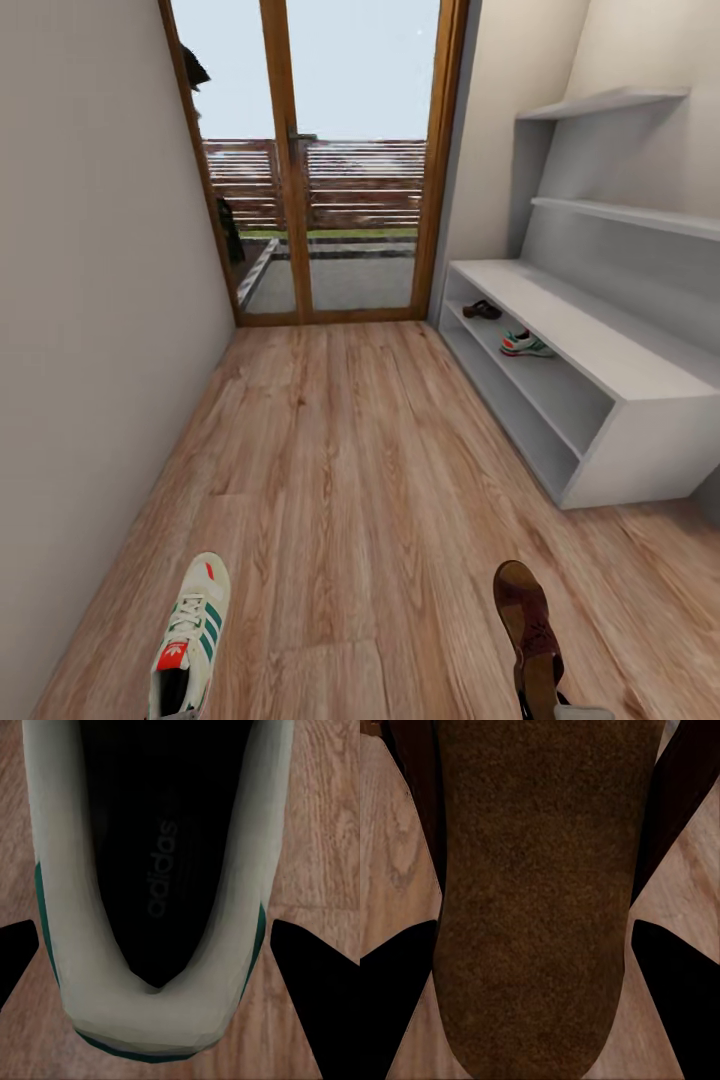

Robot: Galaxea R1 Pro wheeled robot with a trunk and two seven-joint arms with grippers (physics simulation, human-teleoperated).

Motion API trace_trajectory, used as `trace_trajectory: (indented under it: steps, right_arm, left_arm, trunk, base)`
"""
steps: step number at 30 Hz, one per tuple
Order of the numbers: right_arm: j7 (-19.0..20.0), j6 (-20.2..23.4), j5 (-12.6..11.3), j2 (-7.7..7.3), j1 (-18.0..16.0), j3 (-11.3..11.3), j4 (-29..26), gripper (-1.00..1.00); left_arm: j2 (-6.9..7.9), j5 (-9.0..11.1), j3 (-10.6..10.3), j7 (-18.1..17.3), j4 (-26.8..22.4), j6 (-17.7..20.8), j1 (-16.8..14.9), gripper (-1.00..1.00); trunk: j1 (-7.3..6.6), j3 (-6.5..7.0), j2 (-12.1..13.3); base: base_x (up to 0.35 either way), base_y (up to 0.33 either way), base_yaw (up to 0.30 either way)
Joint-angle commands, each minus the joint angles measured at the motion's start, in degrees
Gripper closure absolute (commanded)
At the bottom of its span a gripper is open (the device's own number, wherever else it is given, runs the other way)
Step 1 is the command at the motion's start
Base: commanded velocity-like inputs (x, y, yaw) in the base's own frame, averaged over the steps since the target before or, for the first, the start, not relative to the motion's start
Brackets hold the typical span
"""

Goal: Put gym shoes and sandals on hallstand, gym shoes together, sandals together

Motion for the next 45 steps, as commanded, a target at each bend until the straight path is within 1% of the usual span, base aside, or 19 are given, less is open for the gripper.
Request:
trace_trajectory:
  steps: [1,13,45]
  right_arm:
    - [-0.1,-0.2,0.2,0.02,0.0,-0.2,0.0,1.0]
    - [-0.1,-0.2,0.2,0.02,0.0,-0.2,0.0,1.0]
    - [0.1,-0.2,0.3,0.01,0.0,-0.2,0.1,1.0]
  left_arm:
    - [-0.03,-0.4,0.5,-0.3,0.0,-0.2,-0.1,1.0]
    - [-0.03,-0.4,0.5,-0.3,0.0,-0.2,-0.1,1.0]
    - [-0.03,-0.4,0.5,-0.3,0.0,-0.2,-0.1,1.0]
  trunk:
    - [0.02,-0.05,0.0]
    - [0.02,-0.05,0.0]
    - [0.02,-0.05,0.0]
  base:
    - [0.338,0.0,0.0]
    - [0.338,0.0,0.139]
    - [0.338,0.006,0.003]
